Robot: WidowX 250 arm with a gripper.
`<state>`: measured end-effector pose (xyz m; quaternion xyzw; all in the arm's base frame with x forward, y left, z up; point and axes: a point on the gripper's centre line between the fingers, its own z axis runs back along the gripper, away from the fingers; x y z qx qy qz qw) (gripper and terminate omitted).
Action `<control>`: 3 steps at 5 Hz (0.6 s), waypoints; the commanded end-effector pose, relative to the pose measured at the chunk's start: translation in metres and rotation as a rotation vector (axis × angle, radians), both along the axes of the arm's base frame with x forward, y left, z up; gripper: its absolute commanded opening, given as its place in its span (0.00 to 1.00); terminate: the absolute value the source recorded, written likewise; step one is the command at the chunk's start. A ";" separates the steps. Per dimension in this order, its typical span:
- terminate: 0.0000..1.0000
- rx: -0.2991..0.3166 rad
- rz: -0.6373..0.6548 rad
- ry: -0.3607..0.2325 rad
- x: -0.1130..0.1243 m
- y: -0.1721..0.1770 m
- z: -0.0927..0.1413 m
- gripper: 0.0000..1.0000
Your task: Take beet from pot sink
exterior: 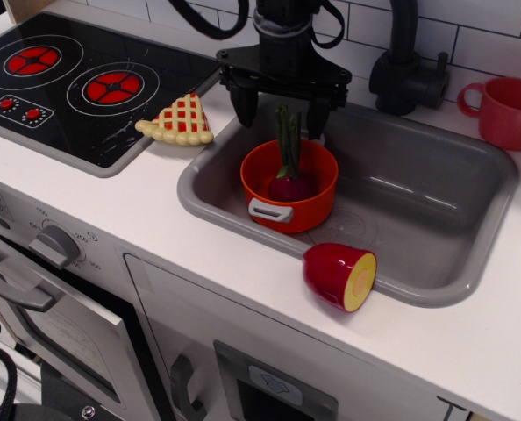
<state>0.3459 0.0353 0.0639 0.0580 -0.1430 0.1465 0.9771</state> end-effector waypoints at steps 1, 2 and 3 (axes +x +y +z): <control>0.00 0.077 0.078 -0.065 0.016 -0.003 -0.015 1.00; 0.00 0.071 0.112 -0.059 0.018 -0.003 -0.012 0.00; 0.00 0.095 0.130 -0.045 0.017 -0.002 -0.006 0.00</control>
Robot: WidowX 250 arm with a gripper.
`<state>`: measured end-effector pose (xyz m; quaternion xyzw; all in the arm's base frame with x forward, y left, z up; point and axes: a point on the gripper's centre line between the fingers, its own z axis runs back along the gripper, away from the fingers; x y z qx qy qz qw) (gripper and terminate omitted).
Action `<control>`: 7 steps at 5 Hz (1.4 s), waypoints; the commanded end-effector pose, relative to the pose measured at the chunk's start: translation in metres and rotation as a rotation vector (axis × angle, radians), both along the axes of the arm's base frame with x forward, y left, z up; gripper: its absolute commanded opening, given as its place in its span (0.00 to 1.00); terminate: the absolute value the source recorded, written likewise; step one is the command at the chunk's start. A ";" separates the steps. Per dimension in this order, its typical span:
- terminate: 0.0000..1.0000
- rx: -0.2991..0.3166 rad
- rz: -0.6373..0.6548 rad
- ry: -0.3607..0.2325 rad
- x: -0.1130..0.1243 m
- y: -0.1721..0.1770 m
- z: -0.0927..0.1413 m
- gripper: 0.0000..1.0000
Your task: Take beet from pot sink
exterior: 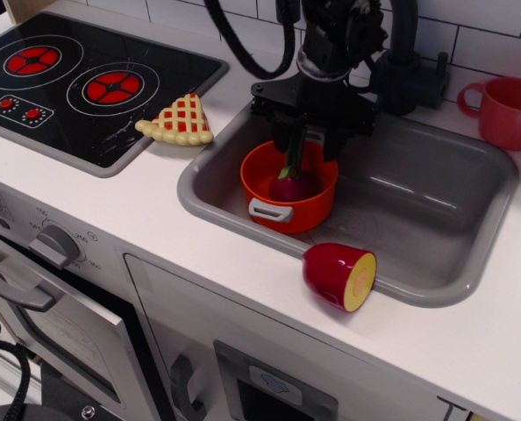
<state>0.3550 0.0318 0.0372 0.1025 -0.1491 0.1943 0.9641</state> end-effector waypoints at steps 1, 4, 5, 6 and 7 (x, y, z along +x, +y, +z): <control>0.00 0.040 0.027 -0.049 0.010 0.001 0.022 0.00; 0.00 -0.026 0.114 -0.127 0.010 -0.006 0.089 0.00; 0.00 -0.077 0.131 -0.115 0.000 -0.017 0.111 0.00; 0.00 -0.122 0.118 -0.076 -0.005 -0.035 0.114 0.00; 0.00 -0.143 0.094 -0.040 -0.004 -0.054 0.098 0.00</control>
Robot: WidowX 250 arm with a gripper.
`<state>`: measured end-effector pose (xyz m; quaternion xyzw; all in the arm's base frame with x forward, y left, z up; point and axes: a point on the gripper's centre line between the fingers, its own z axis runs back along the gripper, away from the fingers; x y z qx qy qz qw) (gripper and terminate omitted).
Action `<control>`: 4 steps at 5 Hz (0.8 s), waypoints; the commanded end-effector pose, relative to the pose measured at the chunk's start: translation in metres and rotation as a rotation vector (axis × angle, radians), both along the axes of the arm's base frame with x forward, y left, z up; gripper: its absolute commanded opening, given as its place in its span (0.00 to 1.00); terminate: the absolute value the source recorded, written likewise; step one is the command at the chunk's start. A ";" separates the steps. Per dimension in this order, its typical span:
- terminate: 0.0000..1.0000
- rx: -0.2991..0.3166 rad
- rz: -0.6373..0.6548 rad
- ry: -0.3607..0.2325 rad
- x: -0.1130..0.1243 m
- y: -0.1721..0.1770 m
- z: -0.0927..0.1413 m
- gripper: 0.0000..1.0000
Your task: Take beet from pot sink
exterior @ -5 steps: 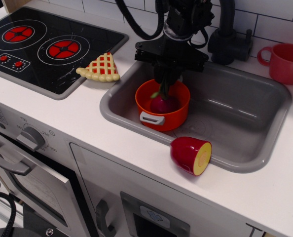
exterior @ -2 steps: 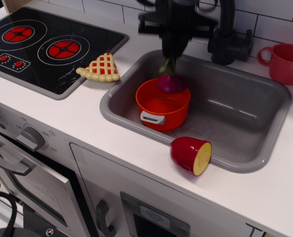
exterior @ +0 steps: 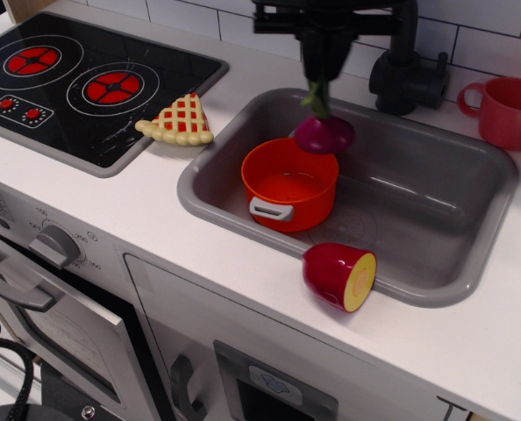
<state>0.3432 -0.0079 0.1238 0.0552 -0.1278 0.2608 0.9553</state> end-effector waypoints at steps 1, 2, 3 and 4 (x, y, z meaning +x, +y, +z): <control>0.00 -0.050 -0.012 -0.079 0.010 -0.029 -0.010 0.00; 0.00 -0.059 -0.017 -0.088 0.012 -0.041 -0.025 0.00; 0.00 -0.093 -0.044 -0.101 0.009 -0.057 -0.038 0.00; 0.00 -0.100 -0.085 -0.064 0.004 -0.071 -0.049 0.00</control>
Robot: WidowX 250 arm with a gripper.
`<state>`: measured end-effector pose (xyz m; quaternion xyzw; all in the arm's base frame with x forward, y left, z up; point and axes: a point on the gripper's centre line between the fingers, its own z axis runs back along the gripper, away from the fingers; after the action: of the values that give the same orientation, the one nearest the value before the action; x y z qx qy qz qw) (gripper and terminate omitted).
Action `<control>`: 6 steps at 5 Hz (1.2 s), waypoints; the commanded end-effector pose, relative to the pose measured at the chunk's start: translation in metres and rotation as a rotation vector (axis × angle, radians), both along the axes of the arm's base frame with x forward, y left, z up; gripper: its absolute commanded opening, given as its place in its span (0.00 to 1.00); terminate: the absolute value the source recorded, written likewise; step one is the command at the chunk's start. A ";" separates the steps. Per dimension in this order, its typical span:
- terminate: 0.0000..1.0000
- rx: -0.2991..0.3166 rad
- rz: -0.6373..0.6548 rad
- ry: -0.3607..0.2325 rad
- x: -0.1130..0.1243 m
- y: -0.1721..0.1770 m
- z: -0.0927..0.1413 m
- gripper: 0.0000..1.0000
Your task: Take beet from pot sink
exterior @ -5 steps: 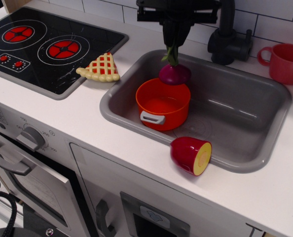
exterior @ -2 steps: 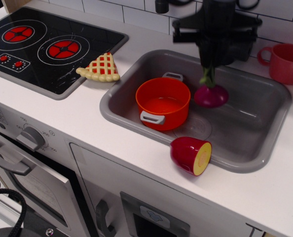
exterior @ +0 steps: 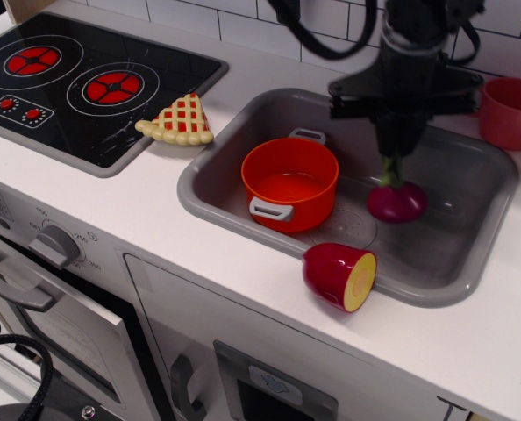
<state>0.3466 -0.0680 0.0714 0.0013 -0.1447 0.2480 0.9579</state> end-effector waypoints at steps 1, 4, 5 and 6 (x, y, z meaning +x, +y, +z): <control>0.00 -0.029 -0.065 -0.011 0.000 -0.019 -0.003 0.00; 0.00 -0.060 -0.121 0.031 0.004 -0.023 0.016 1.00; 0.00 -0.063 -0.119 -0.007 0.002 -0.015 0.036 1.00; 0.00 -0.063 -0.119 -0.007 0.002 -0.015 0.036 1.00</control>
<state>0.3430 -0.0862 0.0854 -0.0251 -0.1130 0.1922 0.9745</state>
